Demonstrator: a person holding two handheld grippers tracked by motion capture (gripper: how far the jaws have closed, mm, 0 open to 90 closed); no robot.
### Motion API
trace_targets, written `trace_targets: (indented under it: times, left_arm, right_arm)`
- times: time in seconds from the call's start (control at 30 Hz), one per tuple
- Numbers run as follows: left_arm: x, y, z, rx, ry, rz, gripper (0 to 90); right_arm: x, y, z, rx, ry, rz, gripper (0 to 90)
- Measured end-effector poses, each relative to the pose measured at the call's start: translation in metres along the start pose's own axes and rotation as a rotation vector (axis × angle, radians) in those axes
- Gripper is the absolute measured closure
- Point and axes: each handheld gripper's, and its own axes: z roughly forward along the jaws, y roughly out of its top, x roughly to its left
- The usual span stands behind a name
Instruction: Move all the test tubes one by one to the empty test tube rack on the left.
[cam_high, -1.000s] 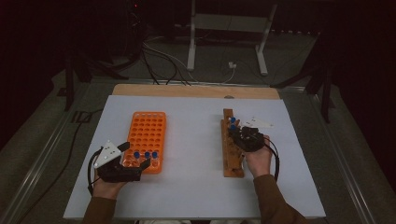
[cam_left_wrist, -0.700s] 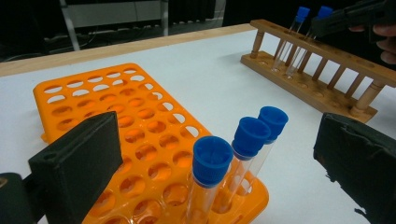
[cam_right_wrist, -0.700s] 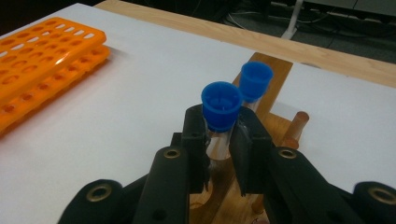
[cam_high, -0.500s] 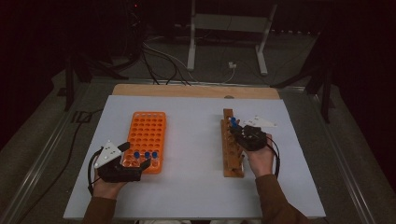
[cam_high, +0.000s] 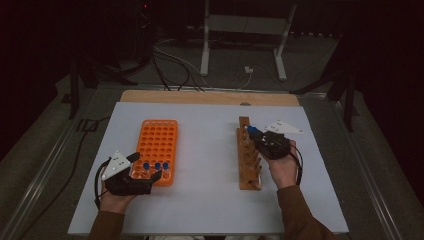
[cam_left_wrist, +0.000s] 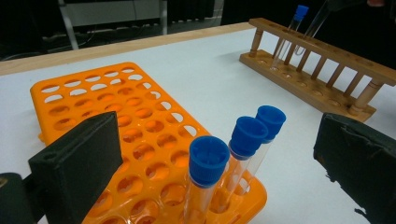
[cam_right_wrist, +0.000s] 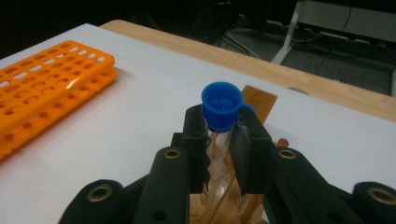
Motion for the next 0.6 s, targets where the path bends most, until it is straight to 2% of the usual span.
trace_targets:
  times: [0.33,0.6]
  left_arm:
    - [-0.002,0.002,0.001,0.006,0.006,0.014,1.5]
    - [-0.005,0.007,0.0,0.004,0.012,0.023,1.6]
  right_arm:
    - [0.005,0.017,-0.013,-0.042,0.012,-0.026,77.2]
    - [0.015,0.024,-0.013,-0.052,0.058,-0.031,77.3]
